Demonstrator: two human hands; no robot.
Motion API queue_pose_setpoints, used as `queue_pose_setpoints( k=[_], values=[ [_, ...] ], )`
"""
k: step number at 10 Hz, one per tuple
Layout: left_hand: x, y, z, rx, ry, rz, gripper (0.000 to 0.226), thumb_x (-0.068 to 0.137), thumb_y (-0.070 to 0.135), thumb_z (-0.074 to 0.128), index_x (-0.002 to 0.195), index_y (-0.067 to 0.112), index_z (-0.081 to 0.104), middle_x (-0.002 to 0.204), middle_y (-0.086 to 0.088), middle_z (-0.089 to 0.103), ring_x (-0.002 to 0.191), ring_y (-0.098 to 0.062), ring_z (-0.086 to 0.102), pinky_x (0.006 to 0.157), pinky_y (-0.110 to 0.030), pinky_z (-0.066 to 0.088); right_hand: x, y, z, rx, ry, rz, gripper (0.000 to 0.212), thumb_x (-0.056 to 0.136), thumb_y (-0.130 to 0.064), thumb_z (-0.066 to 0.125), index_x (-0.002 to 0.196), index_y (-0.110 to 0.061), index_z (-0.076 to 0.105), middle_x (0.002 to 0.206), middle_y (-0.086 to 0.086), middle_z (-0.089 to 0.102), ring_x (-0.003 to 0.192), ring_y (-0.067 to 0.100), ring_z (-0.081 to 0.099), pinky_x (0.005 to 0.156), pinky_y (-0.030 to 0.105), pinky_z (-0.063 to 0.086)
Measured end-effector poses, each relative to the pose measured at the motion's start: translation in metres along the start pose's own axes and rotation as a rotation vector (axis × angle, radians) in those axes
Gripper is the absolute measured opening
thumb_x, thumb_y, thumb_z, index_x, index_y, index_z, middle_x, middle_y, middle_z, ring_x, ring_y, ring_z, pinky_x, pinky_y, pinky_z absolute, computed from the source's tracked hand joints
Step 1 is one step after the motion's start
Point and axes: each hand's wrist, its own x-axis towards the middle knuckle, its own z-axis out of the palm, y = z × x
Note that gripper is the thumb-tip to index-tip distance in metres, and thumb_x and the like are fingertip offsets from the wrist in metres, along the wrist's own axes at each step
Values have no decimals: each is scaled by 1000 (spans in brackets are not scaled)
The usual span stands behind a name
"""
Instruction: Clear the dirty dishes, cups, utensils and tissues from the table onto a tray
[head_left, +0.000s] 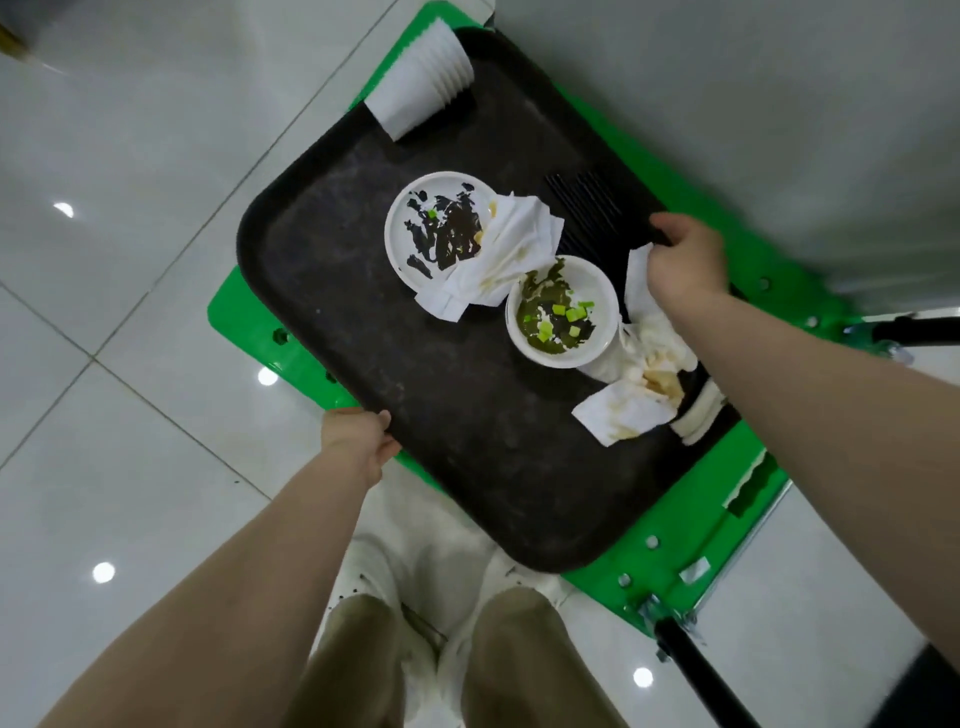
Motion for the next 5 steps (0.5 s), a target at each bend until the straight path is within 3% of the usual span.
queue_pose_setpoints(
  k=[1,2,3,4,5],
  values=[
    [-17,-9,15,-33,-88,-58,21,97,1,44,81,13,50,61,-5,55,54,-11,52,50,-21,51,-26,5,-9,-42,14,24,50,91,-5,38,137,-19,50,143,4,47,126,22,47,91,14,29],
    [-38,-12,13,-55,-145,-67,17,99,5,40,102,13,55,91,-5,58,80,-16,58,78,-29,47,-63,8,-14,-10,11,19,47,91,-6,41,135,-19,52,139,5,51,123,21,48,87,15,30],
    [-65,-5,-3,36,-199,-76,32,99,7,39,130,5,47,118,-8,54,121,-26,52,99,-37,37,-101,5,-17,44,-15,50,41,93,-12,46,133,-20,54,136,2,54,120,18,52,87,12,34],
    [-108,15,-27,114,-273,-74,36,100,9,41,135,8,44,116,-7,56,126,-27,50,101,-37,37,-141,-12,-23,152,-83,105,38,94,-13,50,130,-18,56,134,1,56,116,13,53,89,7,34],
    [-157,36,-56,181,-384,15,32,98,12,45,130,13,47,111,-1,63,117,-25,55,97,-35,39,-190,-36,-33,287,-117,143,33,93,-13,53,124,-17,61,123,0,62,111,11,55,93,19,36]
  ],
)
